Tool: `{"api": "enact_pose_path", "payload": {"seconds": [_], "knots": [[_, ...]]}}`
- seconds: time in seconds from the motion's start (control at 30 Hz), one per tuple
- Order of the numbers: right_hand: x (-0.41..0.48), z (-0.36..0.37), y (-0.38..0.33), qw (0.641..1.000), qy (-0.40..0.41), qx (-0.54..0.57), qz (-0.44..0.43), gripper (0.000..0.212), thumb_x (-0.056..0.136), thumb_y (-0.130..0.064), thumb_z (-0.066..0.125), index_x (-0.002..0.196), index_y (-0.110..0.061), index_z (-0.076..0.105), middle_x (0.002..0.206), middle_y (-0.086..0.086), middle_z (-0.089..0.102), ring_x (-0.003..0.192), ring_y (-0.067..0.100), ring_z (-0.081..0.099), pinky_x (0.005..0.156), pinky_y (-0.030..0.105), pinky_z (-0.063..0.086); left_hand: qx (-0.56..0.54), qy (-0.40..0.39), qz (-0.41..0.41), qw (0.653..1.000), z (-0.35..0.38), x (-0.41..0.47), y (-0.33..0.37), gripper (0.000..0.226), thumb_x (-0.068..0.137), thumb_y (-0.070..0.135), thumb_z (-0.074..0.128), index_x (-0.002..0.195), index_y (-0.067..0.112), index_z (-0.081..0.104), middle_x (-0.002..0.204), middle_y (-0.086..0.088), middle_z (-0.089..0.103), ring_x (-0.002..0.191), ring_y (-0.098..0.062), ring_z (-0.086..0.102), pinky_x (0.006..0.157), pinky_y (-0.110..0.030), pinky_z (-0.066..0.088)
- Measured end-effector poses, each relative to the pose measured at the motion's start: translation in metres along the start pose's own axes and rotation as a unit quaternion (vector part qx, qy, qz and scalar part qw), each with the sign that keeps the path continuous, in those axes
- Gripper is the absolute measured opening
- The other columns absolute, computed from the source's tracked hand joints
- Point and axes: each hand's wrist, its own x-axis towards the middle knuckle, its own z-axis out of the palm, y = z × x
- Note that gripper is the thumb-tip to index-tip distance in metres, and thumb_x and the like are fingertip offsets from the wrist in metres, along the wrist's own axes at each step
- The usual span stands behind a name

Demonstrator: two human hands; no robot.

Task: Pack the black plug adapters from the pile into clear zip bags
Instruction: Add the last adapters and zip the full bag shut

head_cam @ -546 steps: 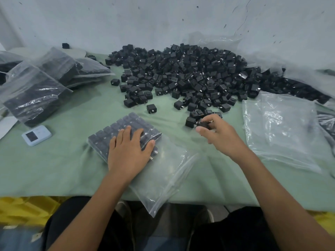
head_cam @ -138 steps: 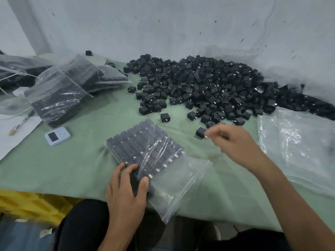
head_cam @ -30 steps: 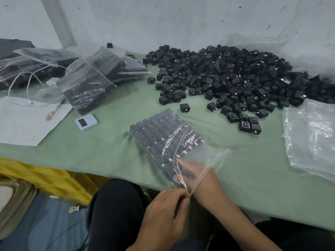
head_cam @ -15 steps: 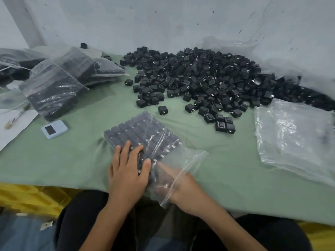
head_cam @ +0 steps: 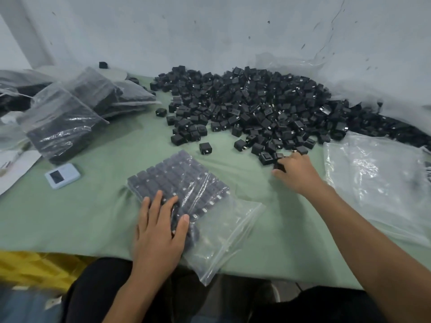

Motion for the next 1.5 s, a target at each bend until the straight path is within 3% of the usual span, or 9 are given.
{"api": "enact_pose_path", "payload": {"seconds": [0.27, 0.43, 0.63, 0.8, 0.93, 1.03, 1.23, 1.33, 1.5], "knots": [[-0.032, 0.009, -0.004, 0.992, 0.033, 0.099, -0.076, 0.029, 0.091, -0.028, 0.066, 0.120, -0.028, 0.059, 0.108, 0.001, 0.063, 0.111, 0.023, 0.050, 0.098, 0.027, 0.027, -0.009, 0.002, 0.007, 1.000, 0.001, 0.000, -0.002, 0.050, 0.098, 0.052, 0.045, 0.146, 0.039, 0.038, 0.165, 0.016, 0.013, 0.149, 0.000, -0.009, 0.122, -0.041, 0.010], [-0.053, 0.012, -0.005, 0.976, -0.013, 0.215, -0.008, 0.045, 0.087, -0.022, 0.071, 0.129, -0.024, 0.057, 0.122, 0.003, 0.046, 0.109, 0.025, 0.056, 0.100, 0.034, 0.044, -0.007, -0.002, 0.003, 1.000, 0.000, 0.001, 0.001, 0.050, 0.098, 0.052, 0.045, 0.146, 0.038, 0.038, 0.165, 0.014, 0.012, 0.149, -0.001, -0.009, 0.122, -0.041, 0.008], [-0.097, 0.007, -0.007, 0.955, 0.016, 0.293, 0.034, 0.040, 0.091, -0.018, 0.068, 0.129, -0.024, 0.057, 0.121, 0.001, 0.062, 0.107, 0.022, 0.060, 0.096, 0.036, 0.047, -0.013, -0.009, 0.006, 1.000, -0.003, 0.000, 0.004, 0.052, 0.098, 0.052, 0.043, 0.148, 0.037, 0.036, 0.166, 0.013, 0.011, 0.150, -0.002, -0.010, 0.121, -0.039, 0.006], [-0.184, -0.016, -0.025, 0.826, -0.033, 0.562, 0.030, 0.036, 0.081, -0.012, 0.075, 0.106, -0.038, 0.073, 0.088, -0.004, 0.072, 0.062, 0.015, 0.061, 0.062, 0.022, 0.052, -0.014, -0.005, 0.013, 1.000, -0.001, 0.001, 0.003, 0.052, 0.099, 0.053, 0.041, 0.148, 0.035, 0.036, 0.166, 0.011, 0.011, 0.150, -0.003, -0.008, 0.121, -0.039, 0.006], [-0.215, -0.011, -0.074, 0.819, -0.167, 0.549, -0.021, 0.036, 0.082, -0.019, 0.078, 0.112, -0.038, 0.072, 0.066, -0.003, 0.066, 0.046, 0.017, 0.053, 0.051, 0.023, 0.044, -0.016, -0.002, 0.015, 1.000, -0.001, 0.001, 0.002, 0.060, 0.093, 0.060, 0.034, 0.148, 0.035, 0.037, 0.166, 0.010, 0.013, 0.151, -0.005, -0.006, 0.121, -0.039, 0.006], [-0.204, 0.002, -0.113, 0.837, -0.142, 0.528, -0.029, 0.024, 0.085, -0.016, 0.074, 0.105, -0.031, 0.071, 0.087, -0.011, 0.072, 0.042, 0.017, 0.056, 0.048, 0.022, 0.044, -0.015, -0.006, 0.018, 1.000, -0.001, 0.001, 0.001, 0.052, 0.099, 0.053, 0.041, 0.148, 0.036, 0.035, 0.166, 0.010, 0.012, 0.151, -0.007, -0.007, 0.121, -0.041, 0.007], [-0.178, 0.014, -0.158, 0.823, -0.080, 0.562, 0.029, 0.016, 0.081, -0.012, 0.075, 0.087, -0.026, 0.075, 0.076, -0.001, 0.075, 0.058, 0.012, 0.068, 0.059, 0.031, 0.058, -0.007, -0.015, 0.016, 1.000, -0.002, 0.001, 0.004, 0.055, 0.098, 0.055, 0.035, 0.150, 0.037, 0.032, 0.166, 0.010, 0.007, 0.151, -0.007, -0.010, 0.121, -0.039, 0.005], [-0.173, 0.021, -0.167, 0.832, -0.062, 0.552, 0.006, 0.026, 0.080, -0.011, 0.073, 0.094, -0.033, 0.074, 0.090, -0.009, 0.075, 0.081, 0.005, 0.072, 0.077, 0.028, 0.059, -0.006, -0.018, 0.017, 1.000, -0.003, 0.000, 0.004, 0.055, 0.099, 0.055, 0.034, 0.150, 0.037, 0.031, 0.167, 0.010, 0.006, 0.151, -0.007, -0.011, 0.121, -0.038, 0.003], [-0.171, 0.028, -0.166, 0.798, -0.065, 0.599, 0.021, 0.033, 0.092, -0.011, 0.065, 0.114, -0.035, 0.069, 0.095, -0.015, 0.074, 0.086, 0.002, 0.071, 0.075, 0.017, 0.055, -0.012, -0.019, 0.019, 1.000, -0.004, -0.001, 0.004, 0.053, 0.099, 0.053, 0.035, 0.150, 0.037, 0.031, 0.167, 0.010, 0.005, 0.151, -0.006, -0.012, 0.121, -0.038, 0.003]]}}
